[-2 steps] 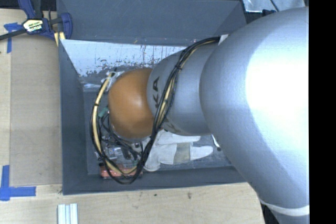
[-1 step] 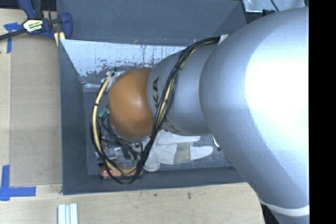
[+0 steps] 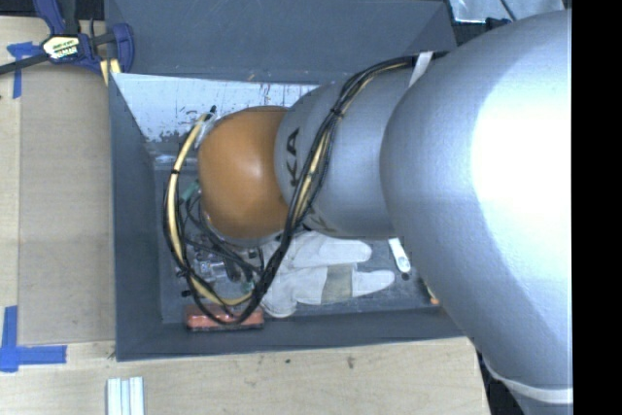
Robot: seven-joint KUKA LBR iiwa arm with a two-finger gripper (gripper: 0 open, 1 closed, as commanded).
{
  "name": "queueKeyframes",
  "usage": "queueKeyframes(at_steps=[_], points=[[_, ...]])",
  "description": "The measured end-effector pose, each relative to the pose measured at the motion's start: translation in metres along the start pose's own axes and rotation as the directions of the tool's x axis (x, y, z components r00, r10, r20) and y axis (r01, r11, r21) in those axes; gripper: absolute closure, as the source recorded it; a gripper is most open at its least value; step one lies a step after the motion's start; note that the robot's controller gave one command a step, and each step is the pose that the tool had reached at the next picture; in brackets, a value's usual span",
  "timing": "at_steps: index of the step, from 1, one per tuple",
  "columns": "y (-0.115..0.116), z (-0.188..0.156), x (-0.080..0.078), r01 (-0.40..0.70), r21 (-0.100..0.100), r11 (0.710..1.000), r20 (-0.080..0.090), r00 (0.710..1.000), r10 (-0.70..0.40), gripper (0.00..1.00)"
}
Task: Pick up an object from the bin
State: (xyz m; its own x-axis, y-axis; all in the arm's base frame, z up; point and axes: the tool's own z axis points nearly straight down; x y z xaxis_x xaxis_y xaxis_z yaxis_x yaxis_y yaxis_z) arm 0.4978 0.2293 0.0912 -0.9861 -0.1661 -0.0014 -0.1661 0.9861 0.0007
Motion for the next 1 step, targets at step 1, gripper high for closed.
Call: queueKeyframes(at_steps=[1], points=[[0.0006,-0.0103,-0.0055,0.007,0.000,1.000,0.003,1.000,-0.007,1.00]])
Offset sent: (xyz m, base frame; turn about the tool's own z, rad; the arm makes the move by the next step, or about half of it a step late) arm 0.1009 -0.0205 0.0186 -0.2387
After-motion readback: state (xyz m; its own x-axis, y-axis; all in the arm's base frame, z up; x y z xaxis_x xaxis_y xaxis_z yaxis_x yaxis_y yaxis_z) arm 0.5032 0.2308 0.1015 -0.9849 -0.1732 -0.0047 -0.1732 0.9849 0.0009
